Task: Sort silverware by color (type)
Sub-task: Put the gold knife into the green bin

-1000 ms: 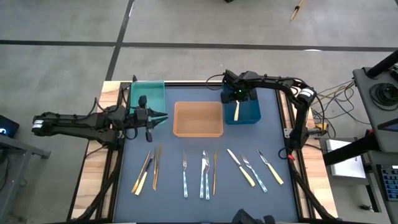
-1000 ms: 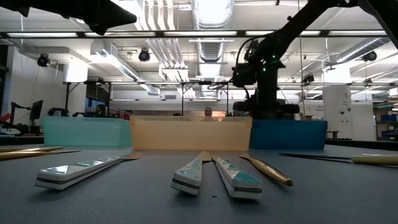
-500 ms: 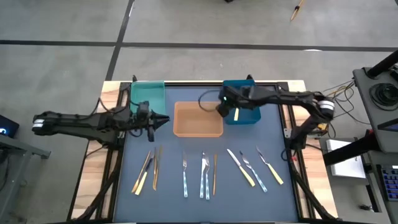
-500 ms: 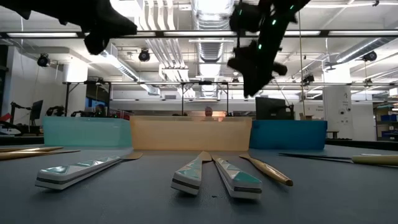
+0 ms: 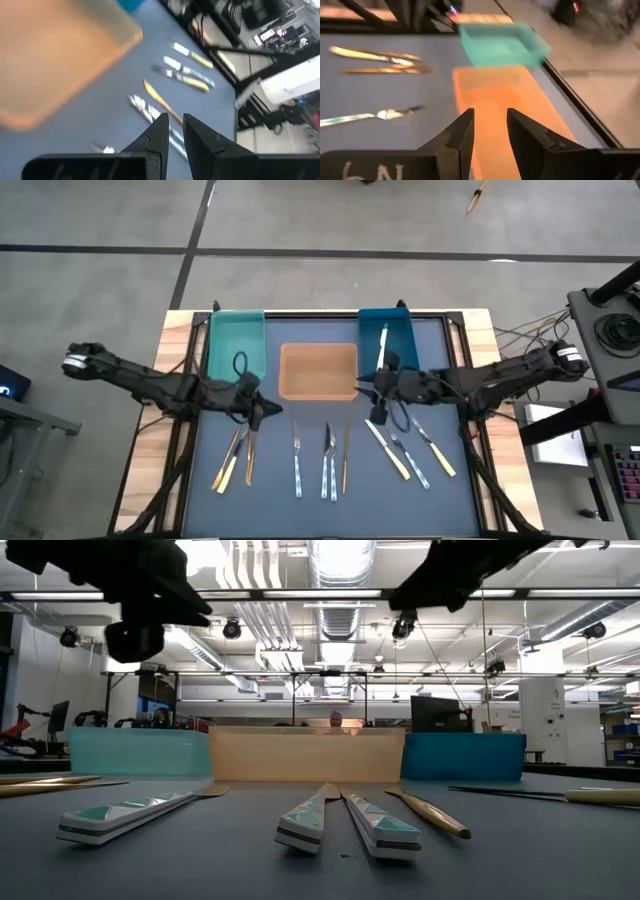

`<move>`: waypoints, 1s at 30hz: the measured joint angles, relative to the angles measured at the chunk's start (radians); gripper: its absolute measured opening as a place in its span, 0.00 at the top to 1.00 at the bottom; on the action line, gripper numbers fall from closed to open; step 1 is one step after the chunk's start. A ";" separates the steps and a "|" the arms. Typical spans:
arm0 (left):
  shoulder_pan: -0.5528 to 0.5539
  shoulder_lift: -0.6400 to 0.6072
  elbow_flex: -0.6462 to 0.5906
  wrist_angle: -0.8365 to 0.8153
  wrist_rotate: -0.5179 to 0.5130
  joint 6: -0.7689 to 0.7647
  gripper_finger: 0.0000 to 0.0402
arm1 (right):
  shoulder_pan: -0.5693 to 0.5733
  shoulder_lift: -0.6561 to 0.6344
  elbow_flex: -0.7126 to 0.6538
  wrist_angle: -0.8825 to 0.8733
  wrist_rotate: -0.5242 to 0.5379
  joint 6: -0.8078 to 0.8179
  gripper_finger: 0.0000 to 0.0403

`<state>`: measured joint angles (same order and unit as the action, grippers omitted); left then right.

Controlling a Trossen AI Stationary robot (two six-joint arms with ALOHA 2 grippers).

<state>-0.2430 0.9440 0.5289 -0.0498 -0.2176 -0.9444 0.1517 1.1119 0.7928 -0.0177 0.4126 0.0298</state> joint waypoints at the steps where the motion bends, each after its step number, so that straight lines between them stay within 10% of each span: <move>1: -0.021 0.013 0.000 0.001 -0.002 -0.034 0.90 | 0.014 -0.012 -0.018 0.033 0.000 -0.020 0.73; 30: -0.197 0.256 0.001 -0.004 0.108 -0.620 0.90 | 0.017 -0.091 -0.077 0.284 -0.103 -0.467 0.73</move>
<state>-0.4397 1.1995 0.5297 -0.0540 -0.1096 -1.5648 0.1687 1.0211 0.7156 0.2662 0.3099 -0.4377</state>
